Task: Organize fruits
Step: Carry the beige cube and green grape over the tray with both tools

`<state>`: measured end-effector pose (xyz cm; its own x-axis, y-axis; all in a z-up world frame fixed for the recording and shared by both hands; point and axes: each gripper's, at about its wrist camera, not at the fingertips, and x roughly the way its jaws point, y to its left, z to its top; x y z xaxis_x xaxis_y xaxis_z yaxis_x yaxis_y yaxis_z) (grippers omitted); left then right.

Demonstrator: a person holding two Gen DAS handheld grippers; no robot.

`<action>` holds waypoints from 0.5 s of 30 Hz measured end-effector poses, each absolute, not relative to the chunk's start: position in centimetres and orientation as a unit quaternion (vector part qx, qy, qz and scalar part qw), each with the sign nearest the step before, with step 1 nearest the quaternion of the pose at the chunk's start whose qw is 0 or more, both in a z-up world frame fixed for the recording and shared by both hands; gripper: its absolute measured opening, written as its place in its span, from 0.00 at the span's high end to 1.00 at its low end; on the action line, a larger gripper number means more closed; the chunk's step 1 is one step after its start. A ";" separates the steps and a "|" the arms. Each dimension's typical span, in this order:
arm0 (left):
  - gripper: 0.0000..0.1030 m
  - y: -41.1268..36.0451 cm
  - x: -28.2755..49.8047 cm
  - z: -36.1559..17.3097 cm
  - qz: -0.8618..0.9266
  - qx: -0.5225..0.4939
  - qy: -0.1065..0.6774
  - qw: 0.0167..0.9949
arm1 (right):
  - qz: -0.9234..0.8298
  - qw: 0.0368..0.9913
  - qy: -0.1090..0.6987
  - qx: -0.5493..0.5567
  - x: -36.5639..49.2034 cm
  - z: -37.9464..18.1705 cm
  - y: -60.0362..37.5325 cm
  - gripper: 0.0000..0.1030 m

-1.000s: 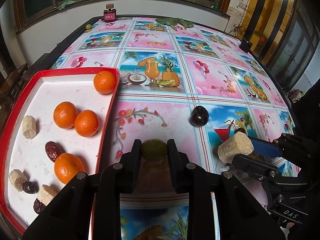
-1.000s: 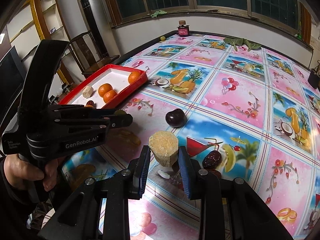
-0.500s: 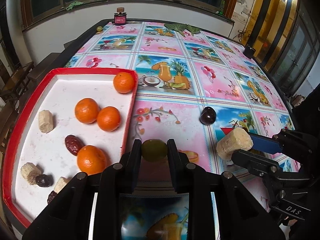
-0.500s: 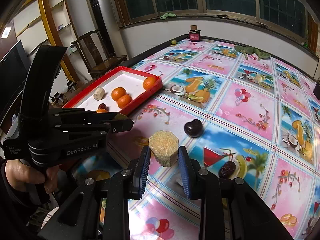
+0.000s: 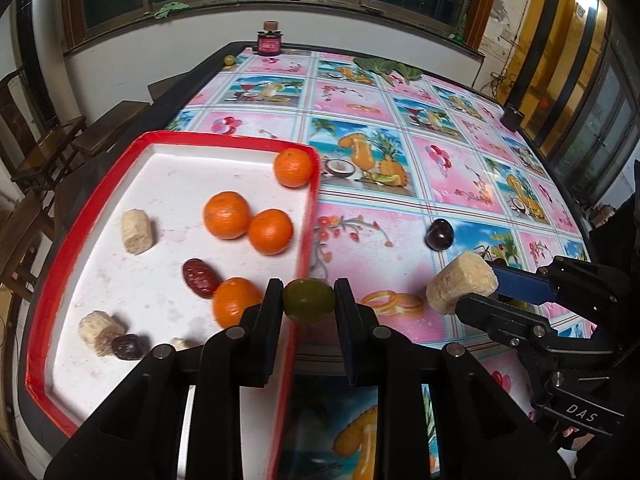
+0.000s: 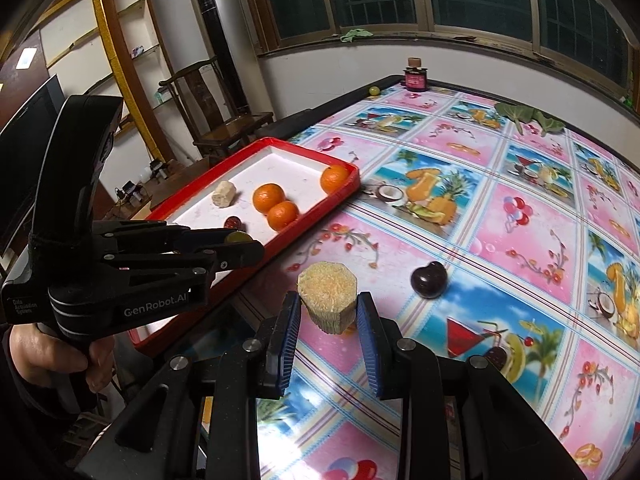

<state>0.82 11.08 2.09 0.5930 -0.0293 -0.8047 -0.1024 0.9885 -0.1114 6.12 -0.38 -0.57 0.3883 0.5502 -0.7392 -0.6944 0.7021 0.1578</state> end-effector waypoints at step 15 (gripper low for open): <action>0.77 14.5 -0.1 2.9 0.048 -0.093 0.440 0.892 | 0.410 0.818 0.394 -0.093 6.0 0.8 3.3 0.72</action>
<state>-0.14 14.53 2.94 0.6087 0.0036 -0.7934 -0.1674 0.9780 -0.1241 6.03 3.29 0.82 0.3540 0.5963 -0.7205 -0.7429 0.6473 0.1707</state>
